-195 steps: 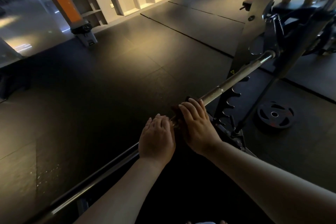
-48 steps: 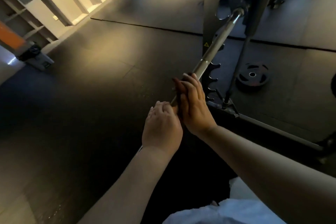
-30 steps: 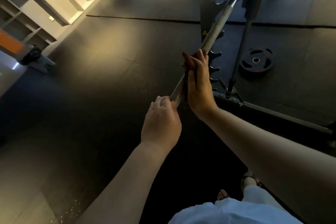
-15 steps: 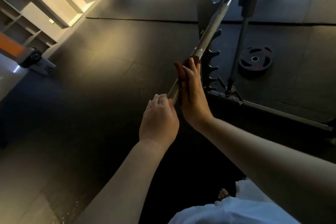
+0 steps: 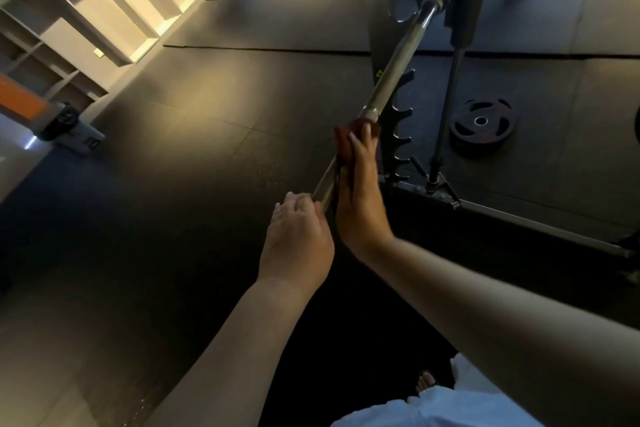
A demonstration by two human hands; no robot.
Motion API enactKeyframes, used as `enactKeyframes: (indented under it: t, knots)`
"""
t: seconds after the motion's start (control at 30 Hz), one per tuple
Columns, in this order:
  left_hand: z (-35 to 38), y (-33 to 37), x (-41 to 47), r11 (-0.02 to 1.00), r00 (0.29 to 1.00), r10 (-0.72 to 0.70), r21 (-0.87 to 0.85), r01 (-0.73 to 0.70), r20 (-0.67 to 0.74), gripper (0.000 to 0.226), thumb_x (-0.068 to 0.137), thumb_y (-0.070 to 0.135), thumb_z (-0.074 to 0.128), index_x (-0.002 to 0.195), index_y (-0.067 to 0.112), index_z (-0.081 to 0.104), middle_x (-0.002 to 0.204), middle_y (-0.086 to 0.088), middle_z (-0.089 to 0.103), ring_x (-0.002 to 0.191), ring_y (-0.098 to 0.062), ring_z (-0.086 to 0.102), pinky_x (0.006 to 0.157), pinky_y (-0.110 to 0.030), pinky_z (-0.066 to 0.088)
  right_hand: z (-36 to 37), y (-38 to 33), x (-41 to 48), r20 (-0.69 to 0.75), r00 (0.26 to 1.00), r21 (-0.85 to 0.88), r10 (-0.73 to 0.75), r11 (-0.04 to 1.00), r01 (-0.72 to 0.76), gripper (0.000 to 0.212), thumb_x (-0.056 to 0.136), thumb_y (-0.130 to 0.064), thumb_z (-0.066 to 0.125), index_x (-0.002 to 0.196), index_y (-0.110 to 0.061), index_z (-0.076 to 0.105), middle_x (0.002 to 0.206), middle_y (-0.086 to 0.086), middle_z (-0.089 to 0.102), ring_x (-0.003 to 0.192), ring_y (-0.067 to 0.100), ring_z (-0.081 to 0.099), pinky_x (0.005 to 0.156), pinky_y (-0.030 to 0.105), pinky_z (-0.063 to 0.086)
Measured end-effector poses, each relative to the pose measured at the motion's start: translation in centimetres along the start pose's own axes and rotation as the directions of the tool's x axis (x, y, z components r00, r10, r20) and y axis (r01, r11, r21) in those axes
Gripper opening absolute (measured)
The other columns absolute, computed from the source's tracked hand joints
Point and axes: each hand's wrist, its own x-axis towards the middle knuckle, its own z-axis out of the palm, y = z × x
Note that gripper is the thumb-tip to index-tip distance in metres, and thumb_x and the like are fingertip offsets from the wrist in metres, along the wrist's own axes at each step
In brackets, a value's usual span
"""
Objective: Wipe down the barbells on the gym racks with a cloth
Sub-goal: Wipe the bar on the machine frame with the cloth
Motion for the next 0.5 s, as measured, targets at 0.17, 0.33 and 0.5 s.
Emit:
enactKeyframes:
  t: [0.17, 0.33, 0.5]
  knots:
    - [-0.2, 1.1, 1.8, 0.999, 1.000, 0.024, 0.042, -0.024, -0.007, 0.047, 0.109, 0.032, 0.026, 0.147, 0.011, 0.043, 0.159, -0.011, 0.038, 0.153, -0.021, 0.024, 0.123, -0.036, 0.014, 0.8, 1.0, -1.0, 0.059, 0.998, 0.061, 0.003, 0.998, -0.006, 0.076, 0.105, -0.016, 0.052, 0.164, -0.031, 0.008, 0.169, -0.019, -0.016, 0.157, 0.008, -0.012, 0.128, 0.053, 0.014]
    - [0.0, 1.2, 2.3, 0.998, 0.998, 0.060, 0.036, -0.059, -0.024, 0.044, 0.109, 0.031, 0.032, 0.148, 0.013, 0.042, 0.158, -0.011, 0.039, 0.152, -0.021, 0.026, 0.123, -0.037, 0.018, -1.8, 0.3, 4.0, -0.042, 0.999, -0.043, 0.026, 0.999, -0.028, 0.057, 0.109, -0.016, 0.037, 0.163, -0.023, 0.020, 0.172, -0.006, -0.007, 0.157, 0.015, -0.011, 0.127, 0.055, 0.015]
    - [0.3, 0.9, 2.2, 0.993, 0.996, 0.089, 0.078, -0.087, -0.023, 0.053, 0.102, 0.036, 0.028, 0.146, 0.012, 0.043, 0.156, -0.011, 0.042, 0.151, -0.021, 0.029, 0.124, -0.038, 0.021, -1.4, 0.3, 1.3, 0.099, 0.995, -0.110, -0.021, 0.993, 0.032, 0.069, 0.104, -0.030, 0.041, 0.164, -0.030, 0.009, 0.169, -0.019, -0.018, 0.156, 0.010, -0.019, 0.128, 0.053, 0.009]
